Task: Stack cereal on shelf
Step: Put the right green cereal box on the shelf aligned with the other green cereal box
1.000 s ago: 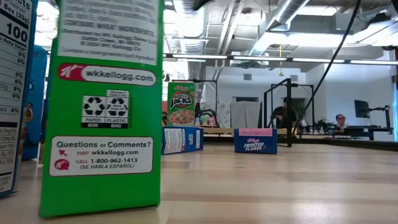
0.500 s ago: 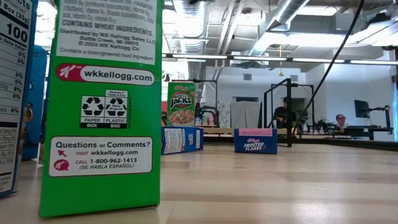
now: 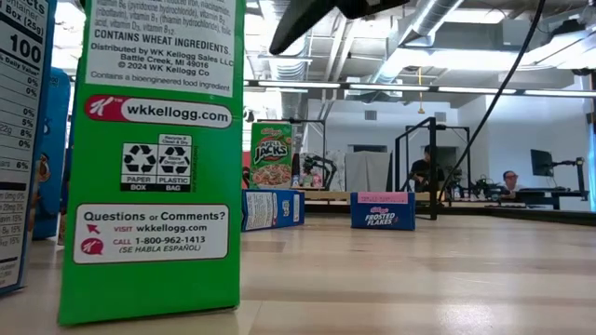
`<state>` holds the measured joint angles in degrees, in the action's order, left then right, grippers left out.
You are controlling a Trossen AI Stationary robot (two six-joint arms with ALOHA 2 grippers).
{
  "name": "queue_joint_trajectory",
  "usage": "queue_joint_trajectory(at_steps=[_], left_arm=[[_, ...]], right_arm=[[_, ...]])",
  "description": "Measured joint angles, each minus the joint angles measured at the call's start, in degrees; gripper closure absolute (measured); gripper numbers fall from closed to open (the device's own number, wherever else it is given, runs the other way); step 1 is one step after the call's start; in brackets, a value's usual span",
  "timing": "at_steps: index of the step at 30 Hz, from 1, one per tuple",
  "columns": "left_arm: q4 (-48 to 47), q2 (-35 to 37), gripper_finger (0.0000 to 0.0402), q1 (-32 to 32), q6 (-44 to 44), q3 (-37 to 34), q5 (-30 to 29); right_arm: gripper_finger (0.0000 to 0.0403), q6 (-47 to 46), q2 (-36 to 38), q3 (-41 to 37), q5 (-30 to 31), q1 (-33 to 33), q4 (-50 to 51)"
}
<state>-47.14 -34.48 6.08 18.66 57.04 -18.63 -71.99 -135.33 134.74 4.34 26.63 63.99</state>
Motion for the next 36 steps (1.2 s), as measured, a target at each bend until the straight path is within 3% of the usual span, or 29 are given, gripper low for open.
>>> queue_joint_trajectory(at_steps=[33,36], left_arm=[[-0.36,0.0,0.0097,0.0,-1.06,0.0,0.38],[-0.36,0.0,0.0097,0.0,-1.06,0.0,0.37]], right_arm=[[0.0077,2.02,-0.89,0.08,-1.51,-0.54,-1.77],[0.0077,3.19,-0.89,0.08,-3.72,-1.15,-2.36]])
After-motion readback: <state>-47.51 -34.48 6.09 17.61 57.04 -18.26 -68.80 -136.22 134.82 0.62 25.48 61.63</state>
